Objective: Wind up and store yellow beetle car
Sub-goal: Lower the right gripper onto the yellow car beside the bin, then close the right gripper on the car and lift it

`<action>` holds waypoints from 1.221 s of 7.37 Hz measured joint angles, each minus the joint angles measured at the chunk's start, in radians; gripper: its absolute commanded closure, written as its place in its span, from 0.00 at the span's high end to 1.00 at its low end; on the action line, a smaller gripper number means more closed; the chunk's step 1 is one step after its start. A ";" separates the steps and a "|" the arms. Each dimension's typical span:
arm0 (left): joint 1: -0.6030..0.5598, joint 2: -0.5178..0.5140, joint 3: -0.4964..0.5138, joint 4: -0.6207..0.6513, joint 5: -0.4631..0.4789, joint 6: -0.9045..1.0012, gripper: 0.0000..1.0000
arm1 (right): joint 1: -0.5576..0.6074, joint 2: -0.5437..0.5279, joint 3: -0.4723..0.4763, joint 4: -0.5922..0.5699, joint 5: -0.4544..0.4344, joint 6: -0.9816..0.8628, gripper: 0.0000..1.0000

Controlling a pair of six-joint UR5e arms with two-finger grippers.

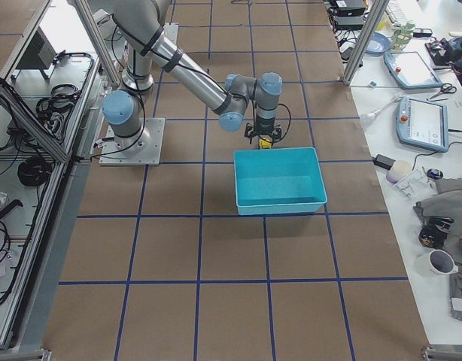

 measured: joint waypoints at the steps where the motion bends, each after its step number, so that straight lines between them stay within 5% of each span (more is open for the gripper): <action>1: 0.000 0.000 -0.001 0.001 -0.001 0.000 1.00 | 0.000 0.009 -0.001 -0.005 0.000 0.000 0.44; 2: 0.000 0.000 -0.001 0.002 -0.003 0.002 1.00 | -0.001 0.018 -0.003 -0.010 -0.002 0.001 0.06; 3: 0.000 0.000 -0.002 0.003 -0.005 0.006 1.00 | -0.001 0.025 -0.005 -0.016 -0.006 0.004 0.00; 9: 0.000 0.001 -0.008 0.002 -0.012 0.012 1.00 | 0.016 -0.018 -0.111 0.032 0.008 0.044 0.00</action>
